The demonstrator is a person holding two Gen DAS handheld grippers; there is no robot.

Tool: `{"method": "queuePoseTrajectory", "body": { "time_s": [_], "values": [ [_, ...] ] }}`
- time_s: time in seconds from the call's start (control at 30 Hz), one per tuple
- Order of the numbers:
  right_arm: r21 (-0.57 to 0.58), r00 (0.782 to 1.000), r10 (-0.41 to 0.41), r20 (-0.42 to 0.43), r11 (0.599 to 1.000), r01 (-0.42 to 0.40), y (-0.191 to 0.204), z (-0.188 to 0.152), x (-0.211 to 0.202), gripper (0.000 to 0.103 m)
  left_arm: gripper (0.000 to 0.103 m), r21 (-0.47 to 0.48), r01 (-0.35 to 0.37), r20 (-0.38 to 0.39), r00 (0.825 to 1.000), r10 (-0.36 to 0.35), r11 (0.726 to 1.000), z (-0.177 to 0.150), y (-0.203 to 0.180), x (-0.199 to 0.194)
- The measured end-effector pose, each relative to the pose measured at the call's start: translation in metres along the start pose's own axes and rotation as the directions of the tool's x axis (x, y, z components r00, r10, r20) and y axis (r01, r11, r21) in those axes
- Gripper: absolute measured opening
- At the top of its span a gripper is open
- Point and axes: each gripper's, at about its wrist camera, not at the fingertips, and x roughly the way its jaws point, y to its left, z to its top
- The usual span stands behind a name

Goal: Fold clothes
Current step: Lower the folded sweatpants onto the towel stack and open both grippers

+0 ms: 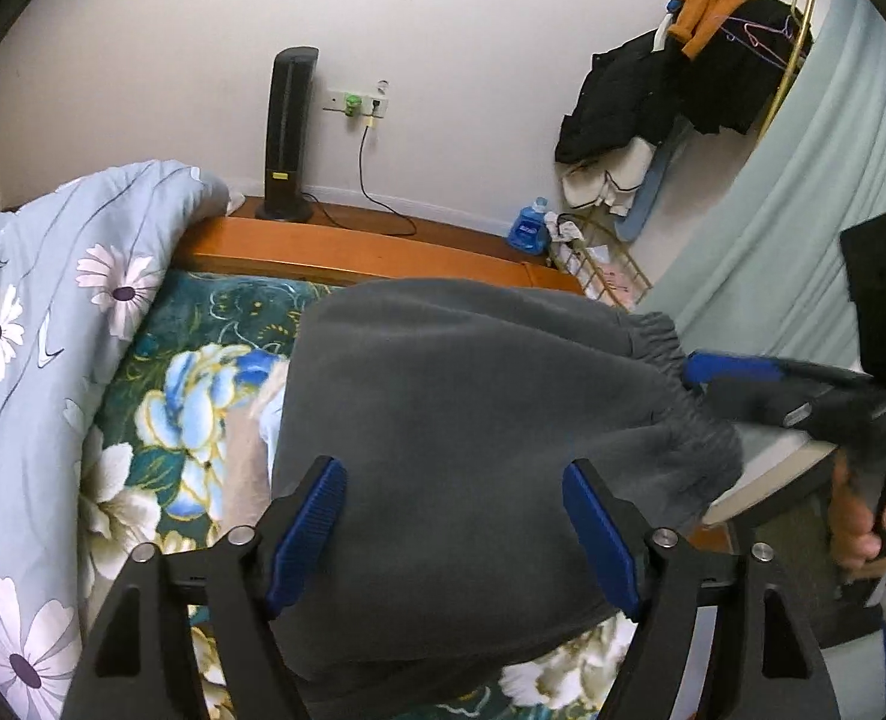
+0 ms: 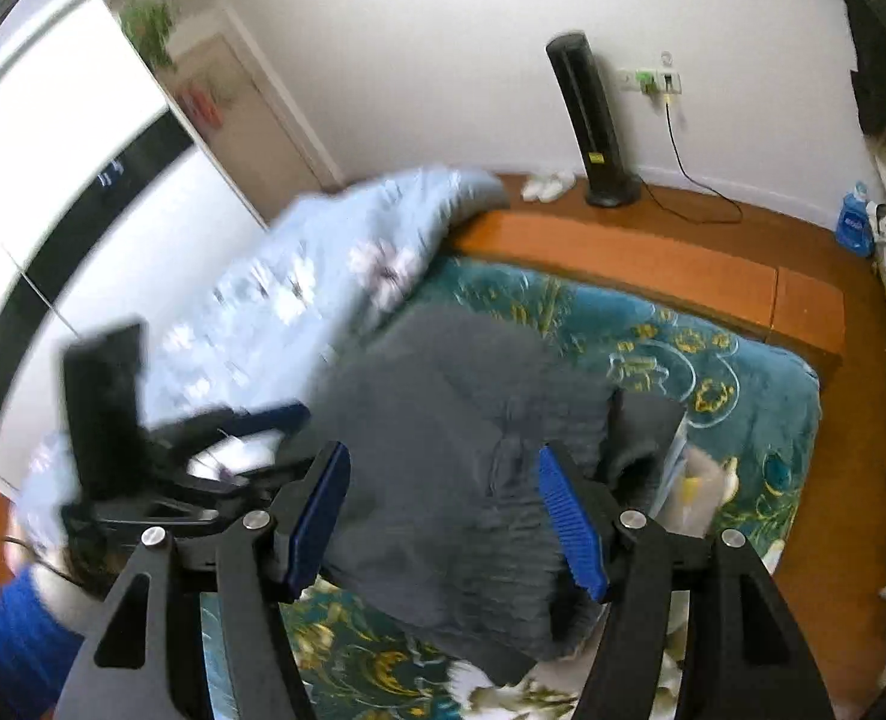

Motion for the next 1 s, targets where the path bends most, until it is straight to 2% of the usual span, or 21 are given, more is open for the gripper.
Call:
{"method": "queuePoseTrajectory", "body": {
  "time_s": [0.03,0.2,0.33,0.5,0.57,0.67,0.73,0.8,0.97,1.0],
  "values": [
    [0.001,0.999,-0.024,-0.025,1.000,0.024,0.000,-0.002,0.011,0.066,0.081,-0.004,-0.001,-0.003,1.000,0.001,1.000,-0.001,0.001,0.002],
    [0.082,0.998,-0.054,-0.010,0.995,0.055,-0.017,-0.017,0.028,0.067,0.082,0.014,-0.012,-0.020,1.000,0.012,1.000,-0.006,-0.003,0.008],
    [0.069,0.995,-0.095,-0.011,0.993,0.095,-0.006,-0.017,0.022,0.067,0.083,0.066,-0.094,-0.054,0.994,0.097,0.993,-0.007,-0.015,0.012],
    [0.070,0.985,-0.167,0.034,0.984,0.165,0.021,-0.031,-0.003,0.067,0.088,0.044,-0.067,-0.014,0.998,0.068,0.997,-0.018,-0.025,-0.018],
    [0.060,0.982,-0.184,0.047,0.982,0.181,0.033,-0.045,-0.013,0.067,0.096,0.067,-0.082,0.025,0.996,0.080,0.994,-0.033,-0.032,-0.036],
    [0.057,0.975,-0.212,0.063,0.976,0.208,0.048,-0.072,-0.022,0.068,0.103,0.071,-0.071,0.065,0.996,0.067,0.995,-0.058,-0.037,-0.053],
    [0.067,0.971,-0.227,0.069,0.973,0.223,0.053,-0.092,-0.023,0.085,0.103,0.058,-0.057,0.082,0.995,0.052,0.997,-0.078,-0.037,-0.062],
    [0.079,0.969,-0.241,0.059,0.968,0.236,0.056,-0.112,-0.017,0.091,0.103,0.039,-0.069,0.077,0.995,0.066,0.997,-0.099,-0.035,-0.063],
    [0.098,0.952,-0.307,0.020,0.948,0.304,0.058,-0.145,0.003,0.092,0.103,-0.031,-0.122,0.048,0.991,0.124,0.992,-0.137,-0.026,-0.055],
    [0.102,0.947,-0.321,0.013,0.943,0.318,0.058,-0.152,0.007,0.098,0.103,-0.043,-0.136,0.048,0.989,0.138,0.990,-0.145,-0.024,-0.053]
  ]
}}
